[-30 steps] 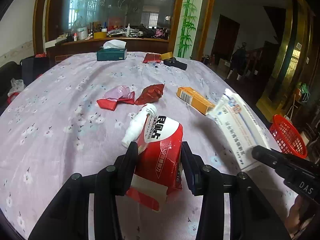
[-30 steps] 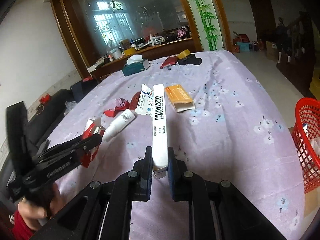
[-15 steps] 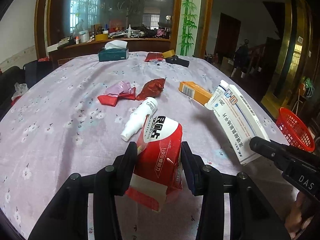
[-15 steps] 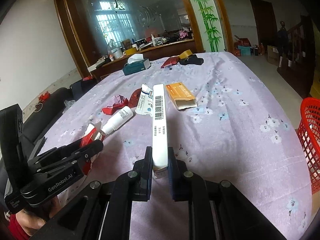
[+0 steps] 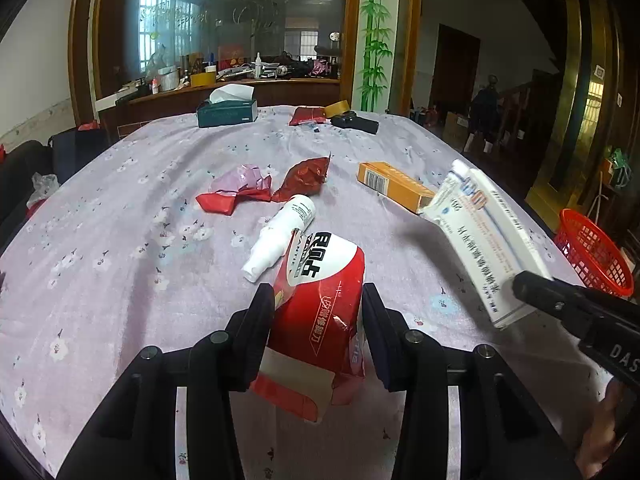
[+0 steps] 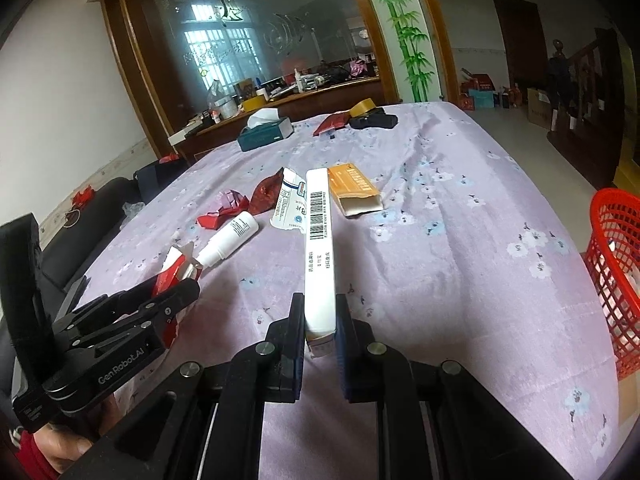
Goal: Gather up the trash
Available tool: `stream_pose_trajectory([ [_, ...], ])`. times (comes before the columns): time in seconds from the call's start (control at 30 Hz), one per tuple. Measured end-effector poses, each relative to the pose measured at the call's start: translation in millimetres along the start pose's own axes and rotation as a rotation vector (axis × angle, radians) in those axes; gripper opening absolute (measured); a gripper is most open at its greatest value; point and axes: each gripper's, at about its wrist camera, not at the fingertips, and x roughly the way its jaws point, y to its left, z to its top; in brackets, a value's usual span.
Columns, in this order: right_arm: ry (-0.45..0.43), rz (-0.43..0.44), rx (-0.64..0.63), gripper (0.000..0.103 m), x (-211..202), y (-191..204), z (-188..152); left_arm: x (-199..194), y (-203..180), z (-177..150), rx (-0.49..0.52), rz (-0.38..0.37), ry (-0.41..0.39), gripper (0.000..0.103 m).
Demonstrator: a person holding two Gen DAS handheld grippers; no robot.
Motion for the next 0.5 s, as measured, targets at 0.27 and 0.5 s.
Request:
stream_pose_trajectory([
  [0.27,-0.030,-0.014,0.010,0.015,-20.6,-0.8,0.8,-5.6,-1.3,-2.3,0.012,0.005,-0.035,0.042],
  [0.5,-0.046,-0.022,0.004,0.015,-30.7,1.5,1.8,-1.8,0.2,-0.9,0.003,0.002,-0.014,0.042],
])
